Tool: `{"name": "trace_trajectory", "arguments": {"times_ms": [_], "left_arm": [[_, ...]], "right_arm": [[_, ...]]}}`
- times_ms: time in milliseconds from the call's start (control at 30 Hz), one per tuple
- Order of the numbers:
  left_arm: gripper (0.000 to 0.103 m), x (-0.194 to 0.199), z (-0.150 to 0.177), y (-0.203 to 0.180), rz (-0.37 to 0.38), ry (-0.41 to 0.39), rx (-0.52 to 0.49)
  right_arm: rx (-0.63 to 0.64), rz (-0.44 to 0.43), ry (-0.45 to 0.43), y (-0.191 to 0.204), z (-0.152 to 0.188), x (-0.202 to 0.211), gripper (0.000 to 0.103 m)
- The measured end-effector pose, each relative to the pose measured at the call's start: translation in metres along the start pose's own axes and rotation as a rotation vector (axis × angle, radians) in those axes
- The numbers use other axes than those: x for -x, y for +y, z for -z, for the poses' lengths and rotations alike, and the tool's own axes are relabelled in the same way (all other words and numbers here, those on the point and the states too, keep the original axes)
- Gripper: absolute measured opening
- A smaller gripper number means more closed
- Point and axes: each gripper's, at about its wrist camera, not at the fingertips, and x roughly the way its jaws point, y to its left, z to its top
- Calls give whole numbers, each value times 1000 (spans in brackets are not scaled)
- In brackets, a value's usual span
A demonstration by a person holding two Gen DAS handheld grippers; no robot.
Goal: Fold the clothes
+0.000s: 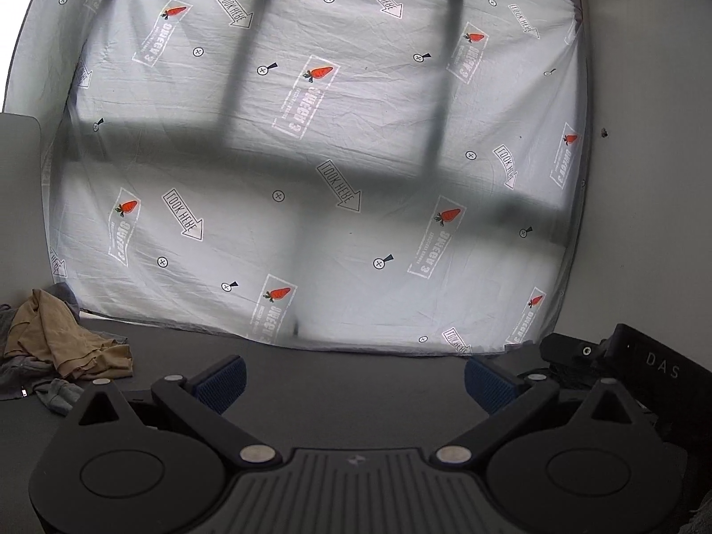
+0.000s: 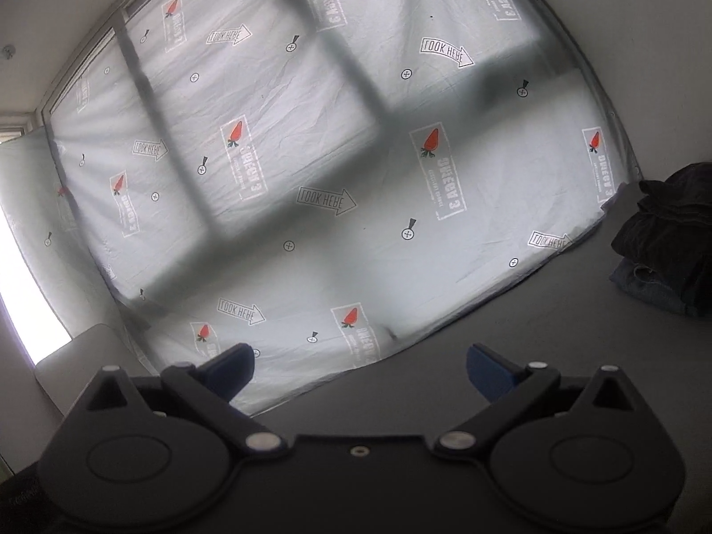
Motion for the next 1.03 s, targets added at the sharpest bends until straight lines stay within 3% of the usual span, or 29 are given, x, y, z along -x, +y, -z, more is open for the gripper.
{"name": "trace_trajectory", "arguments": {"times_ms": [133, 333, 467, 600, 1033], "left_arm": [[103, 15, 4, 16, -13, 82, 42], [103, 34, 33, 18, -172, 209, -97], [103, 35, 47, 34, -195, 306, -59], [103, 40, 50, 50, -213, 331, -22], [103, 47, 52, 68, -207, 356, -39]], "right_arm": [[143, 94, 79, 29, 14, 15, 103], [357, 219, 228, 65, 52, 30, 103], [380, 219, 329, 73, 76, 35, 102], [414, 233, 353, 82, 88, 39, 103], [466, 247, 363, 100, 100, 40, 102]]}}
